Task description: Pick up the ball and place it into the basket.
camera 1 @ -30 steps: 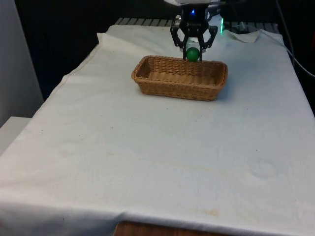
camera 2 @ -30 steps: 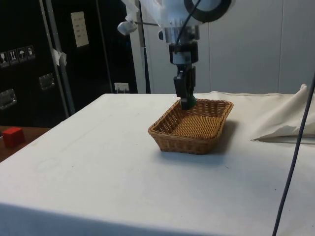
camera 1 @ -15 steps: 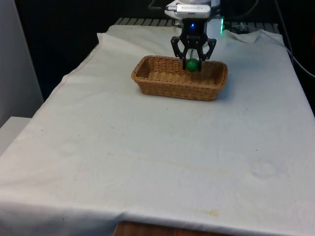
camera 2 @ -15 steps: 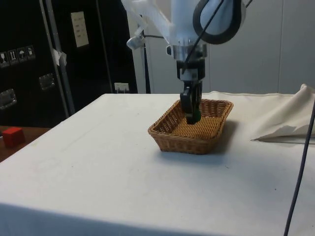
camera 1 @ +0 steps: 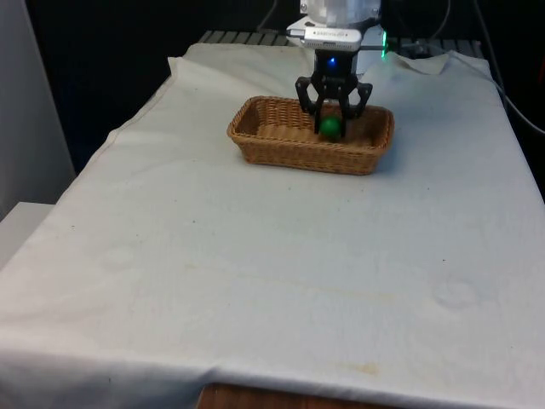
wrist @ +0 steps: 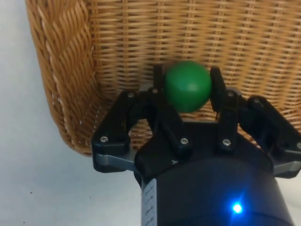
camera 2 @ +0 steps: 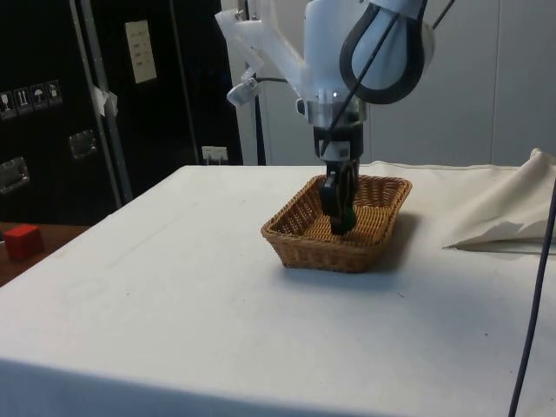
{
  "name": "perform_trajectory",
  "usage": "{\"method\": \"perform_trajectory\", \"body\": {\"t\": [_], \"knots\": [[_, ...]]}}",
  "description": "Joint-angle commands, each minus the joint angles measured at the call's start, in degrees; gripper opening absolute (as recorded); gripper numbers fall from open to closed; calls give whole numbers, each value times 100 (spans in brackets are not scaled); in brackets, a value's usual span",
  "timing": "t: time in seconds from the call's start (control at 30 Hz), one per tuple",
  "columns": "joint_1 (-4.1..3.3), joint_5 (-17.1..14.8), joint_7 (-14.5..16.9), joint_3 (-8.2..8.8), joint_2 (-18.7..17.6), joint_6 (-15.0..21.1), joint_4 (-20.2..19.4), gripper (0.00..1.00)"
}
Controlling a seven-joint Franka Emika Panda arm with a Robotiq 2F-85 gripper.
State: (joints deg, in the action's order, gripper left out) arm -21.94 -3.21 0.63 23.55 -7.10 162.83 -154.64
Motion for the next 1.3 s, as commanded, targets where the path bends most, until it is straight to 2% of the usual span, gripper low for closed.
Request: {"method": "perform_trajectory", "body": {"t": [0.0,0.17,0.3,0.67,0.7,0.87,1.07,1.1,1.13,1.27], "knots": [[11,-132,52,-63,23,74,-29,1],[6,0,-11,-11,-57,57,6,1],[6,-34,6,-29,-52,63,0,3],[6,-17,-6,-17,-63,57,11,97],[6,-17,-6,-17,-69,57,11,100],[6,-17,-6,-17,-69,52,11,100],[0,172,34,80,269,-132,-46,100],[6,11,86,11,155,-29,-34,100],[6,195,46,86,321,-166,-52,100],[29,264,92,97,544,-344,-57,100]]}}
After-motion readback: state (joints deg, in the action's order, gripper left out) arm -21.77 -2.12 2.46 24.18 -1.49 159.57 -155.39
